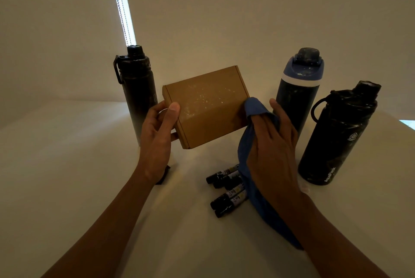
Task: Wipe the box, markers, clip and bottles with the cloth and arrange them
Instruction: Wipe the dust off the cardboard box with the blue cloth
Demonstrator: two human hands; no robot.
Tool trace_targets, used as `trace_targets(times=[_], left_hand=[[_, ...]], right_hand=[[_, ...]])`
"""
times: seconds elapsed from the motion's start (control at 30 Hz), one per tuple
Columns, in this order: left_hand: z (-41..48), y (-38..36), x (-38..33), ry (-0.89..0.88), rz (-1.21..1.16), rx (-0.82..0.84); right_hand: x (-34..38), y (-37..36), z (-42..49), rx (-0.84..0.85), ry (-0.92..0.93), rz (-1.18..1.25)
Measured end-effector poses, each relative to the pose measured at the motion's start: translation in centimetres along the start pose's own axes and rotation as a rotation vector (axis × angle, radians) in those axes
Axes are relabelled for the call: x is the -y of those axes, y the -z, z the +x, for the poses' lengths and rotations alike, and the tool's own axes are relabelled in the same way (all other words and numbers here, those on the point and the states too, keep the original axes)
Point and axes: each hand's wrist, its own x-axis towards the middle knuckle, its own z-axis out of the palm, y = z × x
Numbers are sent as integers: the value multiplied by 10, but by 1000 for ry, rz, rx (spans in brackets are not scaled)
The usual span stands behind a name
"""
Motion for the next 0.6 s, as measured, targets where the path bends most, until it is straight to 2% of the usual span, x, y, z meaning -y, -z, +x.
trace_targets(times=[0.1, 0.23, 0.37, 0.6], left_hand=[[1, 1, 1, 3, 4, -2], [0, -1, 1, 1, 23, 12], [-2, -3, 1, -4, 41, 25], [-1, -2, 1, 8, 24, 20]], right_hand=[[3, -7, 4, -141, -67, 123], [-4, -12, 3, -177, -49, 74], [-3, -12, 4, -250, -107, 198], [2, 7, 12, -334, -51, 234]])
